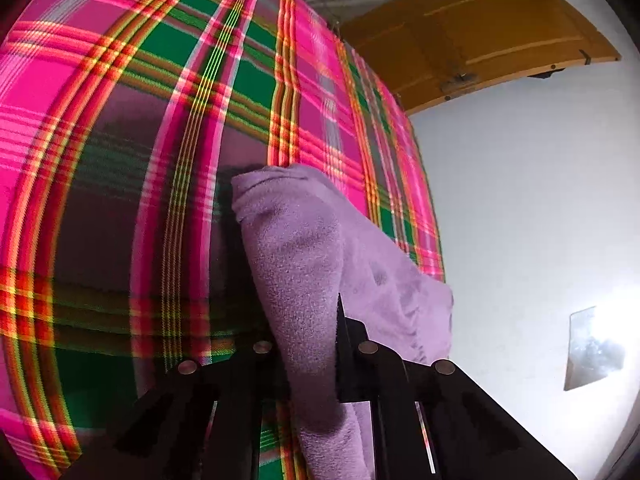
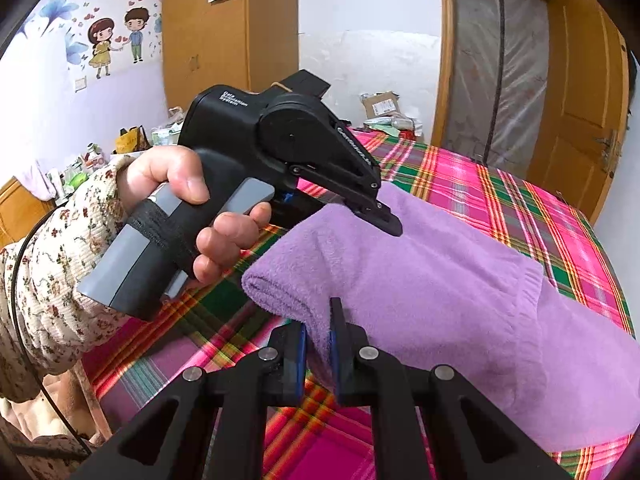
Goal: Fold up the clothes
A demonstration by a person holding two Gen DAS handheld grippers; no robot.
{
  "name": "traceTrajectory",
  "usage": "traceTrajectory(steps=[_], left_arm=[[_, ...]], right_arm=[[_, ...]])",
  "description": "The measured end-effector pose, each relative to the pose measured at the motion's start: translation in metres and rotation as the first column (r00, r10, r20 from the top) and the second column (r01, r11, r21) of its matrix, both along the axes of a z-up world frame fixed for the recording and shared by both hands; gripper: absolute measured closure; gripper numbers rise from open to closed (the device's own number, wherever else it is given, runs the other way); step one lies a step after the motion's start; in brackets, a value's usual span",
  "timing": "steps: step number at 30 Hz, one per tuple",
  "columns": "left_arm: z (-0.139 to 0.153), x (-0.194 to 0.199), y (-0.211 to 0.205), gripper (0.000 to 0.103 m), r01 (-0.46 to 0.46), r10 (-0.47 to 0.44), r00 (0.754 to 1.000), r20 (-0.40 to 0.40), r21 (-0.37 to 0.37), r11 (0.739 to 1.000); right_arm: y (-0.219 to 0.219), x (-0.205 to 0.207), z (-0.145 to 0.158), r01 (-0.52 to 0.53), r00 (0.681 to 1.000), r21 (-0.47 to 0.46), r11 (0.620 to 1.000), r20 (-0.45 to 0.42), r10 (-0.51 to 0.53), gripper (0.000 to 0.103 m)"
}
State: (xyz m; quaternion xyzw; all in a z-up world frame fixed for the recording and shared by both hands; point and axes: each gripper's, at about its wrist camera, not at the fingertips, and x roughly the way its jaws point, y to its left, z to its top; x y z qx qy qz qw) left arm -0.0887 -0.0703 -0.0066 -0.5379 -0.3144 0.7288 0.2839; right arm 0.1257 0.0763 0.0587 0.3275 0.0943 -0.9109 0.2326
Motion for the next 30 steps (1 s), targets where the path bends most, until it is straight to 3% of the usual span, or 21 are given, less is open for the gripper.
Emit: traceTrajectory(steps=[10,19,30], left_arm=[[0.011,0.011,-0.054,0.092,-0.027,0.023,0.998,-0.06,-0.06,0.998],[0.008,0.028,-0.114,0.092,-0.107,0.101,0.993,-0.055,-0.119,0.987],[0.004,0.046,-0.16,0.091,-0.182,0.178,0.983,-0.042,-0.144,0.973]], right_arm=[[-0.05,-0.008,-0.001,-0.144,0.989,-0.019,0.989,0.007,0.145,0.093],[-0.095,-0.015,-0.009,-0.288,0.954,-0.077,0.955,0.066,0.293,0.093],[-0.119,-0.025,-0.022,-0.335,0.929,-0.117,0.935,0.124,0.349,0.093]])
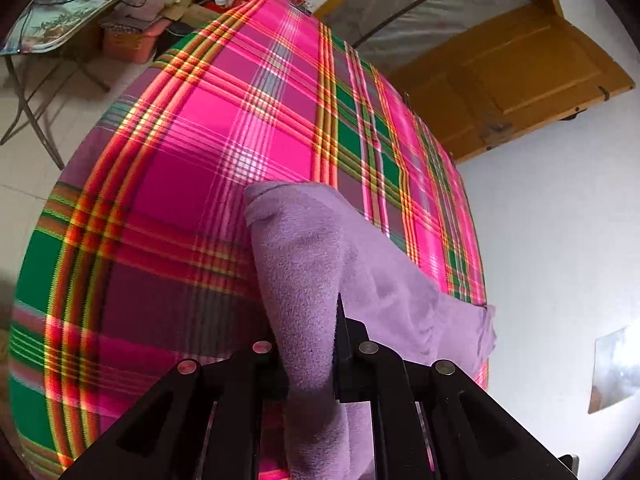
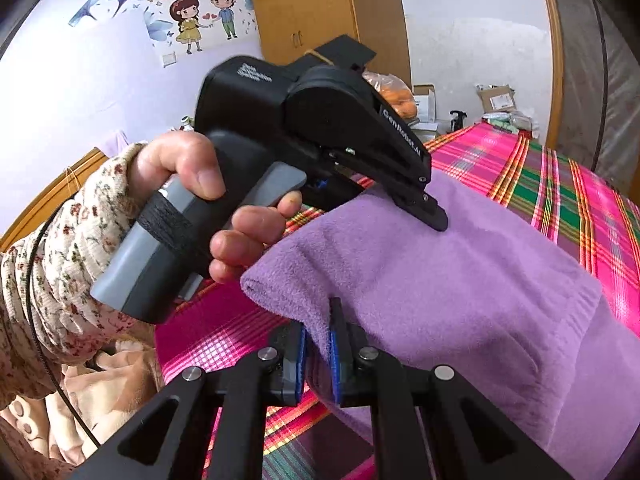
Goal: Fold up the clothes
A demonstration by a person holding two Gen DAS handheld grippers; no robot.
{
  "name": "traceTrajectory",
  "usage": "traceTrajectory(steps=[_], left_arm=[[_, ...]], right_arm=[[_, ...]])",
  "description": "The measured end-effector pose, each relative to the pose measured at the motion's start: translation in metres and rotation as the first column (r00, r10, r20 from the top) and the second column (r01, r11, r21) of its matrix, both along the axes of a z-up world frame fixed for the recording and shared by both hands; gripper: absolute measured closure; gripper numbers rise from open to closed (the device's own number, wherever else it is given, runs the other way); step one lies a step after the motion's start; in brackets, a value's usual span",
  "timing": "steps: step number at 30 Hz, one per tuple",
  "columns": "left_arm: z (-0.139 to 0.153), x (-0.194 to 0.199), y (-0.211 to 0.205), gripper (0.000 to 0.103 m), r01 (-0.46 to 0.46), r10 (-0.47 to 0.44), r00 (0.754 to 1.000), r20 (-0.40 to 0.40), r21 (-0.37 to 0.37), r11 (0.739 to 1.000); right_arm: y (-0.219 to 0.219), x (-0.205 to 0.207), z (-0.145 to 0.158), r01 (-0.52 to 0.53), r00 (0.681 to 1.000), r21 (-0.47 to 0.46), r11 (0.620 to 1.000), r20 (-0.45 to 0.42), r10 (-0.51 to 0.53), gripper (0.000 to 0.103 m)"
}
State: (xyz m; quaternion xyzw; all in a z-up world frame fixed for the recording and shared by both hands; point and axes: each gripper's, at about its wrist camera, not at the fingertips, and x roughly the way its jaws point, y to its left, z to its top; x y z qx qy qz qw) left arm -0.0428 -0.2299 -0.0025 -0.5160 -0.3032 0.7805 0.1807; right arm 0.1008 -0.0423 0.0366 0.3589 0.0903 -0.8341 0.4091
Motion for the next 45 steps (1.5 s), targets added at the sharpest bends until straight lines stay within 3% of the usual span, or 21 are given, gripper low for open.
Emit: traceTrajectory(steps=[6,10,12,16,24,27,32,37,45], left_arm=[[0.005,0.003,0.008,0.089,0.023,-0.023,1.0,-0.011,-0.059,0.998],[0.012,0.006,0.01,0.082,0.011,-0.012,1.0,-0.011,-0.088,0.996],[0.014,0.01,0.005,0.079,-0.012,0.012,1.0,-0.003,-0.09,0.996],[0.021,0.019,-0.007,0.078,-0.067,0.068,0.998,0.007,-0.098,0.993],[0.06,0.05,0.005,0.074,-0.135,0.118,0.986,-0.12,-0.146,0.98],[0.072,0.054,0.03,0.067,-0.11,0.09,0.983,-0.161,-0.119,0.987],[0.073,0.046,0.087,0.064,0.0,-0.025,0.983,-0.181,-0.134,0.991],[0.055,0.039,0.134,0.064,0.083,-0.103,0.984,-0.145,-0.136,0.987],[0.027,0.028,0.188,0.064,0.179,-0.188,0.979,-0.08,-0.106,0.978]], right_arm=[[-0.003,-0.009,-0.005,0.0,1.0,0.011,1.0,0.014,-0.001,0.089],[-0.003,-0.005,-0.006,0.007,1.0,0.029,1.0,0.005,-0.008,0.083],[-0.003,-0.002,-0.006,0.012,1.0,0.035,0.999,0.002,-0.012,0.077],[0.006,0.009,0.002,0.009,1.0,0.005,1.0,-0.015,-0.009,0.076],[0.066,0.016,0.031,0.112,0.991,-0.085,0.99,-0.059,-0.118,0.07],[0.096,0.004,0.029,0.211,0.974,-0.05,0.976,-0.075,-0.214,0.069],[0.163,-0.007,0.011,0.425,0.905,0.053,0.904,-0.059,-0.422,0.069],[0.239,-0.019,-0.007,0.619,0.782,0.142,0.772,-0.023,-0.623,0.069],[0.343,-0.01,-0.016,0.772,0.625,0.182,0.609,-0.038,-0.78,0.069]])
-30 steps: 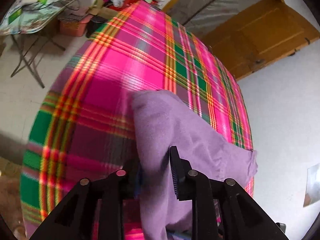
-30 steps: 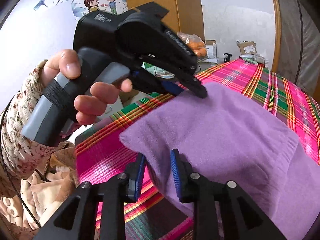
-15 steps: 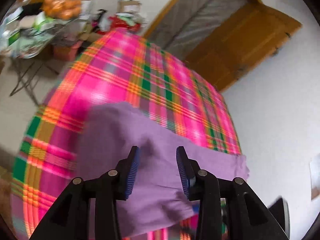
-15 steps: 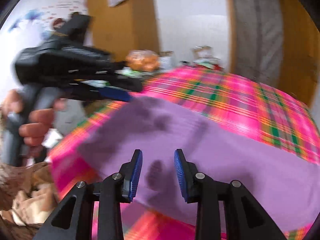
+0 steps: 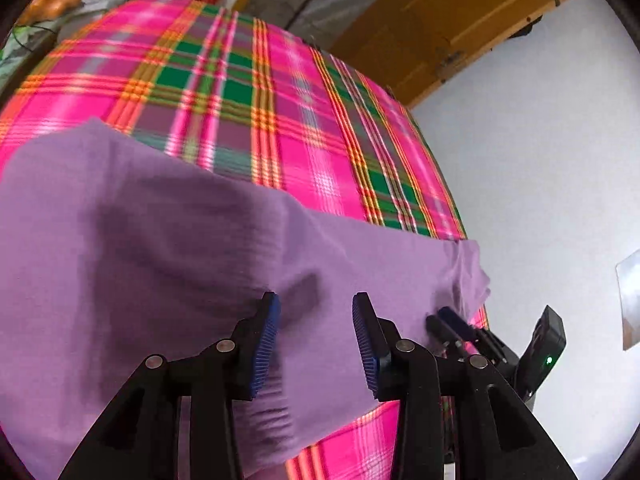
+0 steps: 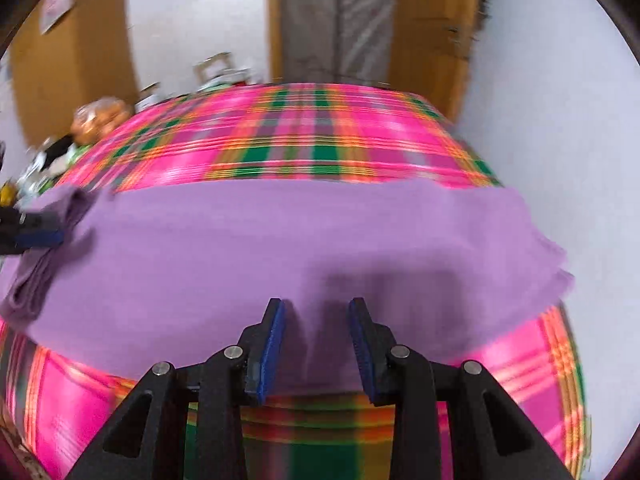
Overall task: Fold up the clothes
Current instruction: 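Move the right gripper to the garment's other end and grasp it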
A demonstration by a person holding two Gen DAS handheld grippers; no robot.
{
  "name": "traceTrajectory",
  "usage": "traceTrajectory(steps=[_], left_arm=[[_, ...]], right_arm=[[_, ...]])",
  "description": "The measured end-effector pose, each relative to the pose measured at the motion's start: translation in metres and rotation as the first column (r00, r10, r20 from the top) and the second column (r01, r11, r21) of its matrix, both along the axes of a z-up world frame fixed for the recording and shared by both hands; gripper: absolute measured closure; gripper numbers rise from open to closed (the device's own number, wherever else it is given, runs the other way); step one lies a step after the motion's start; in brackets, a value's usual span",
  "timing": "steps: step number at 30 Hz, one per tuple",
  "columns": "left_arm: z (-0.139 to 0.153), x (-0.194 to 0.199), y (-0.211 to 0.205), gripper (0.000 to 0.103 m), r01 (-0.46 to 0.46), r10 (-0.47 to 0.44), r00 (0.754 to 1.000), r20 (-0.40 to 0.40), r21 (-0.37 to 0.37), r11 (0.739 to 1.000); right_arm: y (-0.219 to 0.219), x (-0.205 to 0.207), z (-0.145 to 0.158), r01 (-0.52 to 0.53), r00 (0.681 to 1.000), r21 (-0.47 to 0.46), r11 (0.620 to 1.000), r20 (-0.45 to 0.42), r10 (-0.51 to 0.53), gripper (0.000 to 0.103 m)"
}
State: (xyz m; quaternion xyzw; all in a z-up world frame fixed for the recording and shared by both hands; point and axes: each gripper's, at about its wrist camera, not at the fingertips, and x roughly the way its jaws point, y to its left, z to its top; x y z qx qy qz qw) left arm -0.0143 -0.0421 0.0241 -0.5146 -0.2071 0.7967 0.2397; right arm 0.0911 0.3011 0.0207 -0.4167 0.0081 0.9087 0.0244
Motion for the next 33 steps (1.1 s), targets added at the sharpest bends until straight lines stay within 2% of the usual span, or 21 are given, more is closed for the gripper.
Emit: traceTrajectory(steps=[7,10,13,15,19,25,29,33], left_arm=[[-0.018,-0.01,0.034,0.063,0.035,-0.034,0.999,0.043,-0.022,0.999],[-0.02,-0.01,0.044,0.063,0.033,-0.032,0.999,0.023,-0.056,0.998],[-0.019,-0.01,0.049,0.063,0.036,-0.035,0.999,0.011,-0.067,0.997],[-0.019,-0.009,0.052,0.063,0.036,-0.036,0.999,0.002,-0.076,0.996],[-0.018,-0.005,0.06,0.063,0.048,-0.051,0.998,-0.03,-0.106,0.993],[-0.018,-0.007,0.062,0.063,0.051,-0.056,0.998,-0.038,-0.113,0.992],[-0.02,-0.007,0.065,0.063,0.044,-0.05,0.998,-0.045,-0.108,0.993],[-0.021,-0.007,0.066,0.063,0.045,-0.051,0.997,-0.052,-0.11,0.993]], right_arm=[[0.072,0.005,0.0,0.19,0.982,0.029,0.981,-0.006,-0.19,0.069],[0.109,0.009,0.0,0.295,0.955,-0.009,0.956,-0.016,-0.295,0.069],[0.142,0.01,0.0,0.365,0.929,-0.126,0.922,-0.011,-0.369,0.069],[0.159,0.01,0.001,0.403,0.911,-0.171,0.899,-0.017,-0.411,0.069],[0.18,0.007,0.003,0.405,0.905,-0.254,0.878,-0.023,-0.424,0.069],[0.19,-0.007,0.003,0.43,0.895,-0.242,0.87,-0.014,-0.447,0.069],[0.196,-0.022,-0.003,0.45,0.889,-0.218,0.866,0.023,-0.457,0.069],[0.197,-0.027,-0.007,0.445,0.891,-0.242,0.862,0.027,-0.453,0.07]])
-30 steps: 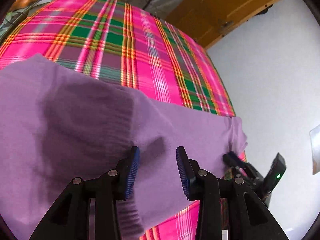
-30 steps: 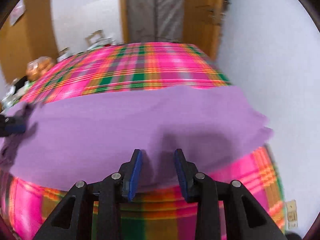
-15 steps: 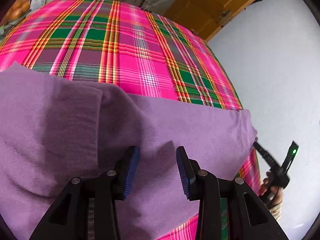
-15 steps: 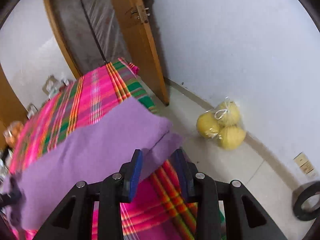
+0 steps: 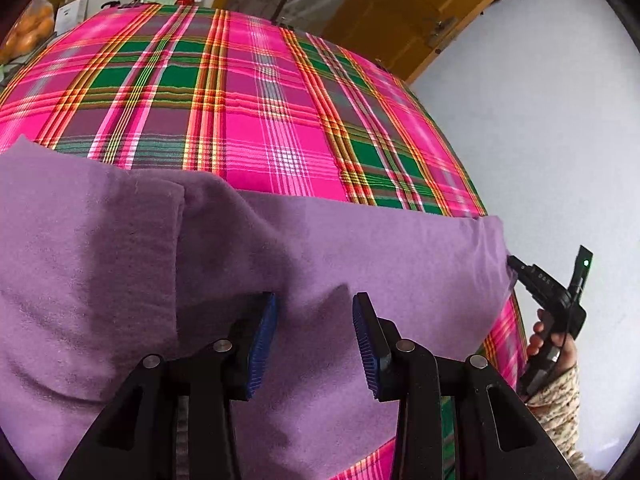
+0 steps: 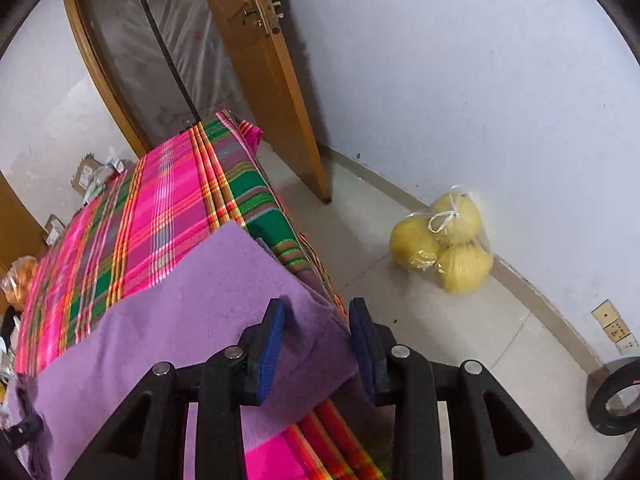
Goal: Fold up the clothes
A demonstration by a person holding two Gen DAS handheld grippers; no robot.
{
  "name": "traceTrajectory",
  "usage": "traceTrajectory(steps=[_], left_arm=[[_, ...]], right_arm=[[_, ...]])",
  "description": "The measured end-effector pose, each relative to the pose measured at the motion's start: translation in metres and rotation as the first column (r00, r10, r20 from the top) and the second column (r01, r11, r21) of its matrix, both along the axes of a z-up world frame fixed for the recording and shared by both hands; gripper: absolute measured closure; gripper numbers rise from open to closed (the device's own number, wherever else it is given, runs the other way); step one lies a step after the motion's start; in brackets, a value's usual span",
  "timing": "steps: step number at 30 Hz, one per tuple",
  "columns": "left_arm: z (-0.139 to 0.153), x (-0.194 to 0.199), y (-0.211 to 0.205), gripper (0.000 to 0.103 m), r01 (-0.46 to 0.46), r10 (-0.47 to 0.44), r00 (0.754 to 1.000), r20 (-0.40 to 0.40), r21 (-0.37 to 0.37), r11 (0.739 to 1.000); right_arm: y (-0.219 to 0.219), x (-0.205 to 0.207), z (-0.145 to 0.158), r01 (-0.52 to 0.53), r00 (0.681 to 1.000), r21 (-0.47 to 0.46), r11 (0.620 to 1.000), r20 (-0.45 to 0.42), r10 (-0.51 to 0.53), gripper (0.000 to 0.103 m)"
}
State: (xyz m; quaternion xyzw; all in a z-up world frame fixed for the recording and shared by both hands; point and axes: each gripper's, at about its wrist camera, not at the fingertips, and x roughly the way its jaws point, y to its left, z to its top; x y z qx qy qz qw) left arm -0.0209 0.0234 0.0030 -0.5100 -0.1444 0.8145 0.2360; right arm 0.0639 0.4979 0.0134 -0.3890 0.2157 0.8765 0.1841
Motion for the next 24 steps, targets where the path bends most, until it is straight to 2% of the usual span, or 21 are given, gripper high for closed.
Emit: traceTrajectory(steps=[2,4,6,9,16,20,24], left_arm=[[0.0,0.0,0.0,0.064,-0.002,0.002,1.0,0.001,0.004,1.0],[-0.001,-0.001,0.0,0.064,-0.005,0.005,1.0,0.002,0.008,1.0],[0.0,0.0,-0.001,0.064,-0.007,0.007,1.0,0.002,0.007,1.0],[0.0,0.0,0.0,0.064,-0.008,0.008,1.0,0.001,0.001,1.0],[0.003,0.001,0.001,0.063,-0.004,0.004,1.0,0.024,0.001,1.0],[0.007,0.006,0.005,0.063,0.023,-0.025,0.999,0.04,0.038,0.999],[0.007,0.01,0.017,0.063,0.069,-0.071,0.997,0.044,0.032,0.997]], right_arm=[[0.0,0.001,-0.001,-0.009,1.0,-0.007,1.0,-0.018,0.009,0.075],[-0.001,0.002,-0.001,-0.024,0.999,-0.009,1.0,-0.032,0.023,0.086],[-0.004,0.003,0.002,-0.038,0.998,0.019,0.999,-0.04,0.039,0.092],[-0.013,0.006,0.01,-0.054,0.998,0.083,0.995,-0.035,0.057,0.093],[-0.014,0.028,0.037,-0.029,0.995,0.071,0.997,-0.097,0.036,0.093],[-0.01,0.027,0.026,-0.006,0.999,0.046,0.999,-0.051,0.008,0.093],[-0.005,0.022,0.006,0.013,1.0,0.018,1.0,-0.011,-0.013,0.092]])
